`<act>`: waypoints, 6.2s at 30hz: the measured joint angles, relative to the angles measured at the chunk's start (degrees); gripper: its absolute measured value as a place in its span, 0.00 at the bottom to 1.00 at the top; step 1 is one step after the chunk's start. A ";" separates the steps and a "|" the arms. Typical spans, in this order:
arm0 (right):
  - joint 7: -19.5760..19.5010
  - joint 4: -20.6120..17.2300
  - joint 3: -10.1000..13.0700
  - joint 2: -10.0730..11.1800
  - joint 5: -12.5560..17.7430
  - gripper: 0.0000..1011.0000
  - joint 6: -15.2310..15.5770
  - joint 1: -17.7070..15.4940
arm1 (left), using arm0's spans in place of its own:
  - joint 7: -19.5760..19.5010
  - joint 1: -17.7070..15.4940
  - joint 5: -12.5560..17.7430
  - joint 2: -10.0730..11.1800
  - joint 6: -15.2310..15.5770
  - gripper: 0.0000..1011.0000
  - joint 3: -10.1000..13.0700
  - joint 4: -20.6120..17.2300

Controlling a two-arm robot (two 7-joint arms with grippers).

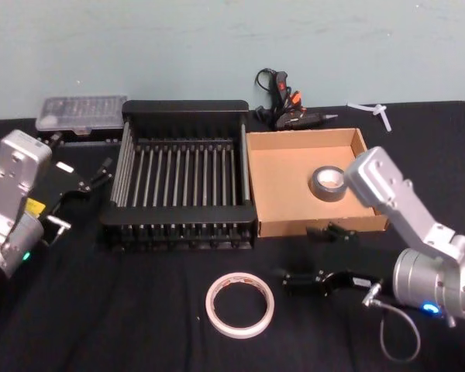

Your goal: Pick up the white tape and place it into the black box , Pick up the silver tape and place it into the brown box.

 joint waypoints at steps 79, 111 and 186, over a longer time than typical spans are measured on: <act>-3.01 11.79 -11.15 -10.35 -7.14 0.99 19.42 12.47 | 0.00 0.00 0.00 0.00 0.00 0.99 0.00 0.00; -2.33 11.30 -10.92 -10.66 -9.09 0.99 18.91 11.78 | 0.00 0.00 0.00 0.00 0.00 0.99 0.00 0.00; 0.27 11.26 -10.47 -11.99 -13.79 0.56 18.35 10.86 | 0.00 0.00 0.00 0.00 0.00 0.99 0.00 0.00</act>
